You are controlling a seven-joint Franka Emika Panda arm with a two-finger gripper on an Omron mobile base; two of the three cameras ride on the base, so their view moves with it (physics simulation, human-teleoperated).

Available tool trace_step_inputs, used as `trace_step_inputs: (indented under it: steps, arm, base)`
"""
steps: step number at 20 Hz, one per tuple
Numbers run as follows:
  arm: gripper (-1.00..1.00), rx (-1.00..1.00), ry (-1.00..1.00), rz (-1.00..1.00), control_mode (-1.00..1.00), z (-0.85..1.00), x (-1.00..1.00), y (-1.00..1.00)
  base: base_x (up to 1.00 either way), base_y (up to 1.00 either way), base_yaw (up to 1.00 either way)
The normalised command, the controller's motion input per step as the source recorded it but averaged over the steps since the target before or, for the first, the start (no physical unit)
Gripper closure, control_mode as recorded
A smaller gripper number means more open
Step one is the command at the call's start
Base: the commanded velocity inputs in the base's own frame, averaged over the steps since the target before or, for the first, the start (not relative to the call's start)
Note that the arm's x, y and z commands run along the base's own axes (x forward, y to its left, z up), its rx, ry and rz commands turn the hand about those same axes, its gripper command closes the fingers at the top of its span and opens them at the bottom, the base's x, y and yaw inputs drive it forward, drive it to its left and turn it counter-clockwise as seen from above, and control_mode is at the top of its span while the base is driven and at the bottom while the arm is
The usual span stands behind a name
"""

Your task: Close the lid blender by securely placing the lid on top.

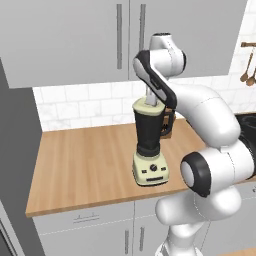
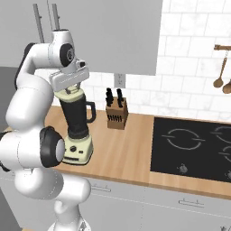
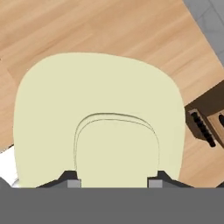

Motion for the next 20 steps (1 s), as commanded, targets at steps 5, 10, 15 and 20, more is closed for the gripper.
trace_step_inputs:
  steps: [5, 10, 15, 20]
  arm:
    - [1.00, -0.01, 0.00, 0.00, -1.00, -0.03, 0.04, 0.00]
    - [1.00, -0.01, -0.01, 0.00, -1.00, 0.00, 0.00, -0.04]
    - [1.00, 0.00, -0.06, -0.01, -1.00, -0.04, 0.00, -0.10]
    - [1.00, 0.00, -0.07, -0.01, -1.00, -0.15, 0.00, 0.00]
  base:
    - [0.00, 0.00, 0.00]
    - [0.00, 0.00, 0.00]
    - [0.00, 0.00, 0.00]
    - [0.00, 0.00, 0.00]
